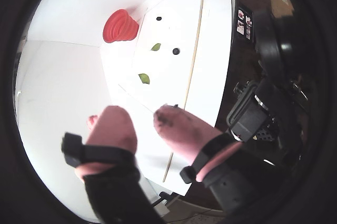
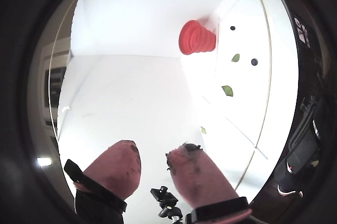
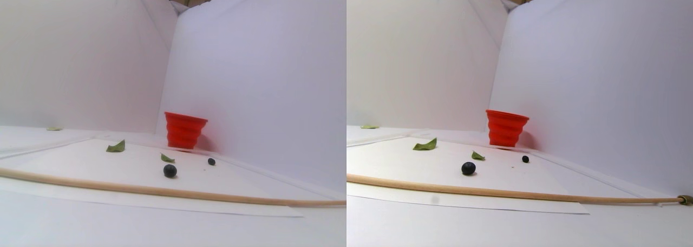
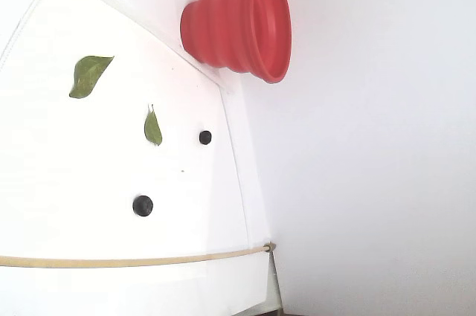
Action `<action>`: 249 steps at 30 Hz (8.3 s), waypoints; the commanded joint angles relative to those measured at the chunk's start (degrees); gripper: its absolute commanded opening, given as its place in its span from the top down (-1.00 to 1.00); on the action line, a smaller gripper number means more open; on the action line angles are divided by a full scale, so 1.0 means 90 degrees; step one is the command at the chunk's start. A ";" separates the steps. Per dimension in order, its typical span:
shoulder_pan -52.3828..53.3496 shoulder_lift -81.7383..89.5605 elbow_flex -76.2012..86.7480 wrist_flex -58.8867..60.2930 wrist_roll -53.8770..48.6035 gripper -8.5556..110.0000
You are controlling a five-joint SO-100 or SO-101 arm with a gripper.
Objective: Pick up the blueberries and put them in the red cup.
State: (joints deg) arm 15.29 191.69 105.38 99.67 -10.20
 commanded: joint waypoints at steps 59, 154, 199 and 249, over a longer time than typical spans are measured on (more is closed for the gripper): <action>-0.0576 -0.0430 -0.0234 -0.0791 -0.0215 0.68; 0.0605 -0.5527 0.3428 -0.6660 -0.7402 0.58; 0.0010 -0.8838 0.3682 -0.9600 -0.7979 0.56; -0.0557 -1.2168 0.2627 -1.1875 -0.7783 0.46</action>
State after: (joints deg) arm 10.55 81.91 133.24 -5.62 -81.04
